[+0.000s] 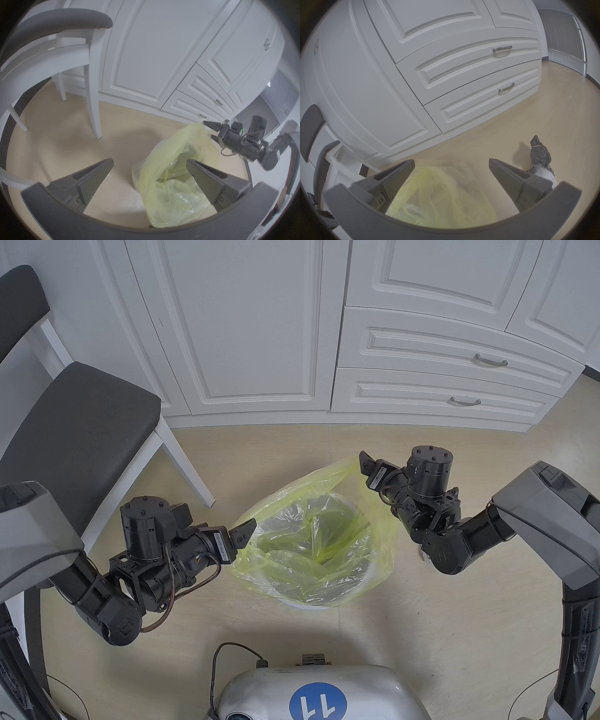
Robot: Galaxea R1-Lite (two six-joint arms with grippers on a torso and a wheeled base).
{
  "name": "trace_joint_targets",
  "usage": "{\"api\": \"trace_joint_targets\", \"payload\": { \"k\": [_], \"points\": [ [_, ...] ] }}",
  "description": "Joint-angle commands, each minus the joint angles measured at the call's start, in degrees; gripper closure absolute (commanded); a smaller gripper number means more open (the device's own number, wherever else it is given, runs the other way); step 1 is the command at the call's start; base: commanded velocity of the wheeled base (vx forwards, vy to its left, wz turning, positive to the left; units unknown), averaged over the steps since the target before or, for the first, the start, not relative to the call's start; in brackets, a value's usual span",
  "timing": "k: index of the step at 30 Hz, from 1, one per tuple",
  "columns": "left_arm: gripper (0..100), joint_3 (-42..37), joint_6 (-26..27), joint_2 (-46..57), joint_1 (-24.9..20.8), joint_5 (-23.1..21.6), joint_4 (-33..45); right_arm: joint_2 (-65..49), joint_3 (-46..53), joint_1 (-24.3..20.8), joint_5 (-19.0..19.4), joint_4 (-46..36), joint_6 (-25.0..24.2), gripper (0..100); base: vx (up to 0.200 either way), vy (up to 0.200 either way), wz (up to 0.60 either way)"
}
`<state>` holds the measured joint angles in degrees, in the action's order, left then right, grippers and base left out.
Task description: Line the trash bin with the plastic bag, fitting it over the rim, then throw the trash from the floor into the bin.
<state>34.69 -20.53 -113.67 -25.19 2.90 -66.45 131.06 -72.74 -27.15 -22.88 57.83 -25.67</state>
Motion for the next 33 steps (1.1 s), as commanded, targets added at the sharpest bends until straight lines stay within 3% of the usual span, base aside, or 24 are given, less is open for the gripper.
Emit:
{"api": "trace_joint_targets", "payload": {
  "k": [1,8,12,18,24,33],
  "points": [
    [0,-2.35,3.21,-4.37,-0.13,-0.53,-3.33,-0.28,1.37,-0.19,0.03,0.88,0.45,0,0.000,0.000,0.00],
    [0,-2.09,6.99,-5.95,-0.74,-2.64,-5.36,-6.70,5.50,0.96,0.29,0.09,2.29,0,0.000,0.000,0.00],
    [0,-0.68,8.93,-6.39,-0.74,-4.48,-5.36,-10.12,10.08,2.10,1.70,-0.18,6.69,0,0.000,0.000,0.00],
    [0,8.11,11.56,-12.46,-0.39,-4.22,-5.27,-10.21,16.49,3.86,4.07,-1.49,14.25,0,0.000,0.000,0.00],
    [0,11.71,10.51,-13.78,-0.39,-3.43,-5.09,-7.40,16.58,3.42,4.16,-1.41,14.77,0,0.000,0.000,0.00],
    [0,17.86,6.11,-15.27,-0.04,2.11,-5.00,-4.23,15.70,2.28,4.16,-0.44,14.51,0,0.000,0.000,0.00]
  ]
}}
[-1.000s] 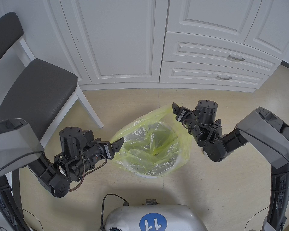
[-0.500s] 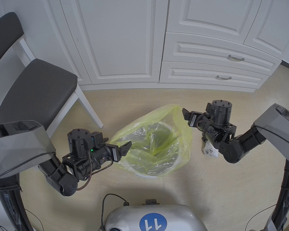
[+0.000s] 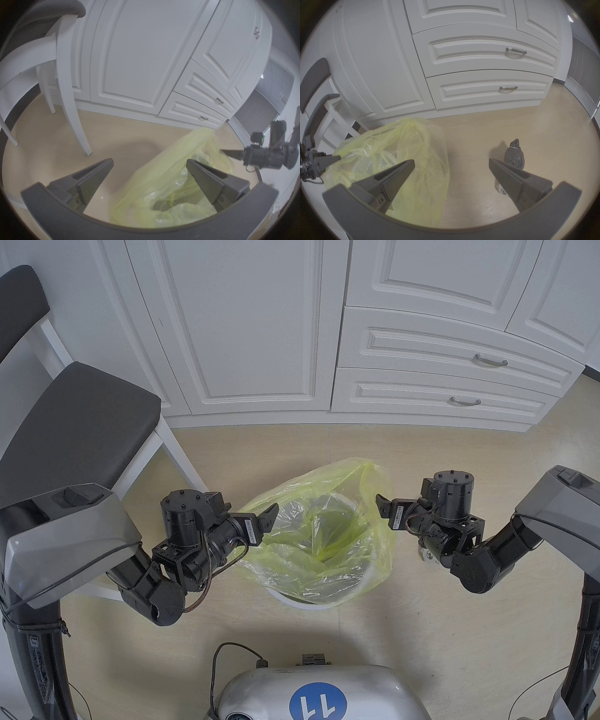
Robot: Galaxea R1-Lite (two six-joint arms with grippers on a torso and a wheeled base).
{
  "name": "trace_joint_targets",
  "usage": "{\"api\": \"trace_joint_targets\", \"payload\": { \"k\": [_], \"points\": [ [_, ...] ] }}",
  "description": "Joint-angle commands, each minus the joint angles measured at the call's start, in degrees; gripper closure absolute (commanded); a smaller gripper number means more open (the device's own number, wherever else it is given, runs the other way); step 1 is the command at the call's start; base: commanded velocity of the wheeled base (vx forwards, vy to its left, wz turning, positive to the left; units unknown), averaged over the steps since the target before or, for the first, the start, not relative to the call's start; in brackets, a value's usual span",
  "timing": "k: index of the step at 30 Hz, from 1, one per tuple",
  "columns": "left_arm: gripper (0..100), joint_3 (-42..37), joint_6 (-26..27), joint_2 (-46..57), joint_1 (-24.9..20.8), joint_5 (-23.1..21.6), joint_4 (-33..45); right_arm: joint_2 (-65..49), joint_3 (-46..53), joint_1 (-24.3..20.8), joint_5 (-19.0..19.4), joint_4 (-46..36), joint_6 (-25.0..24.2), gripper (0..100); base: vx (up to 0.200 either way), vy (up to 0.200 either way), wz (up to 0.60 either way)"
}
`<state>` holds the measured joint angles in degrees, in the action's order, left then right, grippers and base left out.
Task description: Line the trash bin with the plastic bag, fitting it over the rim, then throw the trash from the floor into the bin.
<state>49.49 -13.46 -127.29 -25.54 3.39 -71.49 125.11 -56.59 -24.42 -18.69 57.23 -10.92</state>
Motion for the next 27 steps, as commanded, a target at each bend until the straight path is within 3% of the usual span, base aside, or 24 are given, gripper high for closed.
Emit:
{"api": "trace_joint_targets", "payload": {
  "k": [1,8,20,27],
  "points": [
    [0,3.50,-1.40,-1.64,0.31,2.15,0.12,1.71,-0.45,-0.63,-0.03,0.16,-0.42,0,0.000,0.000,0.00],
    [0,7.64,-3.33,-3.75,1.28,4.17,0.03,6.46,-4.06,-0.72,-0.74,6.66,-0.68,0,0.000,0.000,0.00],
    [0,16.25,-5.97,-9.55,3.13,8.12,-0.15,10.59,-9.33,2.36,-0.82,7.28,-0.85,0,0.000,0.000,0.00],
    [0,13.26,-5.88,-5.42,3.65,8.74,-3.13,10.50,-11.88,2.36,-0.91,8.77,-4.46,0,0.000,0.000,0.00]
  ]
}}
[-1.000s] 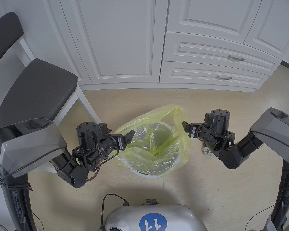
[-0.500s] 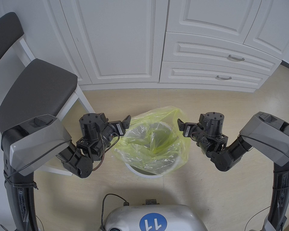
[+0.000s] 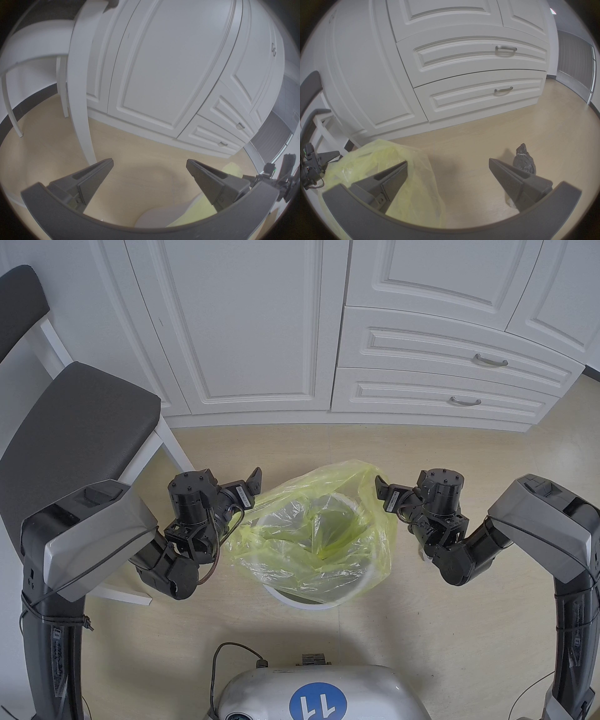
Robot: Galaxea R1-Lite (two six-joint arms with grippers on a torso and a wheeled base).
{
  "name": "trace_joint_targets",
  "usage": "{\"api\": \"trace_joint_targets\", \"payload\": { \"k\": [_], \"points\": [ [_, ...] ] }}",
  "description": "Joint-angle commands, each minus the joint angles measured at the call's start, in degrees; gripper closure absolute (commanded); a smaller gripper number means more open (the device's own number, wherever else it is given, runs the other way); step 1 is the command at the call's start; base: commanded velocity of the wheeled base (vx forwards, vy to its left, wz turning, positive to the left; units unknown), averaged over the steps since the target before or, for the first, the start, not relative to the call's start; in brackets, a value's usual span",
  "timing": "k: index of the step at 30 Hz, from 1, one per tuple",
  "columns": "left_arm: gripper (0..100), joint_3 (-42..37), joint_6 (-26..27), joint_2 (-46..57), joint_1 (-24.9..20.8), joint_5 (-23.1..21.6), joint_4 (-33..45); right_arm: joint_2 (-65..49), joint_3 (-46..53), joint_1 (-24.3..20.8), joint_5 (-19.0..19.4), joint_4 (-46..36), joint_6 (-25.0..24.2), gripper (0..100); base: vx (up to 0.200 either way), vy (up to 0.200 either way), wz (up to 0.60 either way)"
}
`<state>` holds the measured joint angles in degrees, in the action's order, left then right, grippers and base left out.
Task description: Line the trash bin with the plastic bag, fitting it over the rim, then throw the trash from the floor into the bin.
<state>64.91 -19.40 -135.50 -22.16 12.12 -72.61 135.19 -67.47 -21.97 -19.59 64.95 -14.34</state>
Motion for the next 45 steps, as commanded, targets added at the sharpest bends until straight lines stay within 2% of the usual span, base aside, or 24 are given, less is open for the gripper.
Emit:
{"api": "trace_joint_targets", "payload": {
  "k": [1,4,7,8,9,10,13,15,17,22,26,32,37,45],
  "points": [
    [0,-3.57,0.15,4.10,0.28,-0.52,-2.98,0.33,-0.99,-0.18,-0.01,2.02,-1.13,0,0.000,0.000,0.00],
    [0,-7.52,0.41,8.50,0.28,-1.39,-4.12,0.33,-0.55,-0.36,0.08,3.52,-0.96,0,0.000,0.000,0.00],
    [0,-13.94,0.50,13.42,0.37,-7.02,-3.95,0.25,-0.20,-0.62,0.08,3.52,-0.69,0,0.000,0.000,0.00],
    [0,-14.29,0.50,13.68,0.37,-7.46,-3.95,0.25,-0.20,-0.62,0.08,3.52,-0.69,0,0.000,0.000,0.00],
    [0,-18.42,0.50,15.79,0.89,-12.38,-4.12,0.16,-0.03,-0.71,0.08,3.52,-0.61,0,0.000,0.000,0.00],
    [0,-20.71,0.67,16.58,1.33,-15.46,-4.21,-0.02,0.33,-0.80,0.08,3.52,-0.61,0,0.000,0.000,0.00],
    [0,-25.10,0.85,17.37,2.30,-22.58,-4.21,-1.16,1.64,-0.88,0.17,3.25,-0.43,0,0.000,0.000,0.00],
    [0,-26.59,1.82,16.85,2.39,-25.48,-4.21,-1.60,2.17,-1.06,0.17,3.08,-0.43,0,0.000,0.000,0.00],
    [0,-27.47,3.93,16.14,2.30,-26.36,-4.21,-1.95,2.52,-1.59,0.17,3.34,-0.17,0,0.000,0.000,0.00],
    [0,-25.72,10.17,8.85,2.91,-25.56,-5.53,-1.60,2.88,-2.99,0.17,3.52,-0.17,0,0.000,0.000,0.00],
    [0,-24.49,10.61,5.24,3.18,-23.63,-8.96,-1.60,2.88,-3.35,0.17,3.52,-0.17,0,0.000,0.000,0.00],
    [0,-23.34,12.28,2.78,2.83,-23.28,-9.31,-2.13,3.31,-2.91,0.08,3.25,0.01,0,0.000,0.000,0.00],
    [0,-20.62,12.54,1.38,2.12,-18.53,-9.31,-2.65,4.81,-2.11,0.17,3.08,3.17,0,0.000,0.000,0.00],
    [0,-12.09,12.36,-3.46,1.95,-9.30,-9.13,-1.86,4.81,-0.53,0.25,2.72,4.76,0,0.000,0.000,0.00]
  ]
}}
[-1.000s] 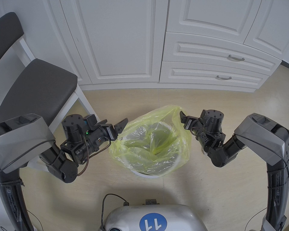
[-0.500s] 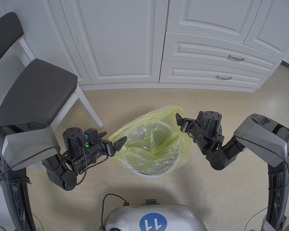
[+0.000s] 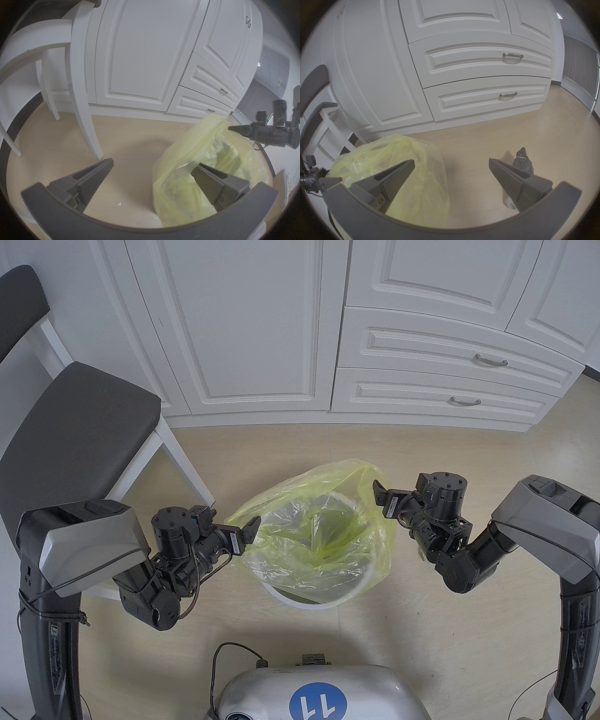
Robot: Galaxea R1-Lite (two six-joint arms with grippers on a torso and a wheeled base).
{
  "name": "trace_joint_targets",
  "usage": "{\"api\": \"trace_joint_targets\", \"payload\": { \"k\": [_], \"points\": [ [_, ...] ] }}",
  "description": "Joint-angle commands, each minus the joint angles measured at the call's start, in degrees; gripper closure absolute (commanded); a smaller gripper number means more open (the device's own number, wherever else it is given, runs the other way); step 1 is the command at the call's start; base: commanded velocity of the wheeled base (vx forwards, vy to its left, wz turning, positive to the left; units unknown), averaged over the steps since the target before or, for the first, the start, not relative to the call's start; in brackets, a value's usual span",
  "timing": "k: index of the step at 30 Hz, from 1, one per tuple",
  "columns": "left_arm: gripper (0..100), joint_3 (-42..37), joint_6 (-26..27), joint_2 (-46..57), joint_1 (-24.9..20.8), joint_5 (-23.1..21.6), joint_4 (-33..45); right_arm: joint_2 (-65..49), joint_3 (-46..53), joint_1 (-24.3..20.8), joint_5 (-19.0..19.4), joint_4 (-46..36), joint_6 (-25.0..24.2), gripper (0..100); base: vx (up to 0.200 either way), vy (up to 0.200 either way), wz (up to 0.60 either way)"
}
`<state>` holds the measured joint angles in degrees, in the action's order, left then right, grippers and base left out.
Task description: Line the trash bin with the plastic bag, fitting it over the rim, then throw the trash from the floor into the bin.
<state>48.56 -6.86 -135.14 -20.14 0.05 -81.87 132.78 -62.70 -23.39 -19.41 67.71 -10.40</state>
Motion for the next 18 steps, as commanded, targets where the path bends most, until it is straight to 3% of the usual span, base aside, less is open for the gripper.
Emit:
{"api": "trace_joint_targets", "payload": {
  "k": [1,8,18],
  "points": [
    [0,5.23,-0.26,-4.16,0.01,3.47,0.13,0.55,0.03,0.89,0.16,-0.03,0.82,0,0.000,0.000,0.00],
    [0,7.87,-1.75,-5.30,1.15,4.35,0.22,2.48,-0.76,1.60,0.60,0.06,0.91,0,0.000,0.000,0.00],
    [0,5.23,-5.44,-0.12,1.15,3.55,0.22,3.54,-2.87,1.16,0.34,0.85,0.38,0,0.000,0.000,0.00]
  ]
}}
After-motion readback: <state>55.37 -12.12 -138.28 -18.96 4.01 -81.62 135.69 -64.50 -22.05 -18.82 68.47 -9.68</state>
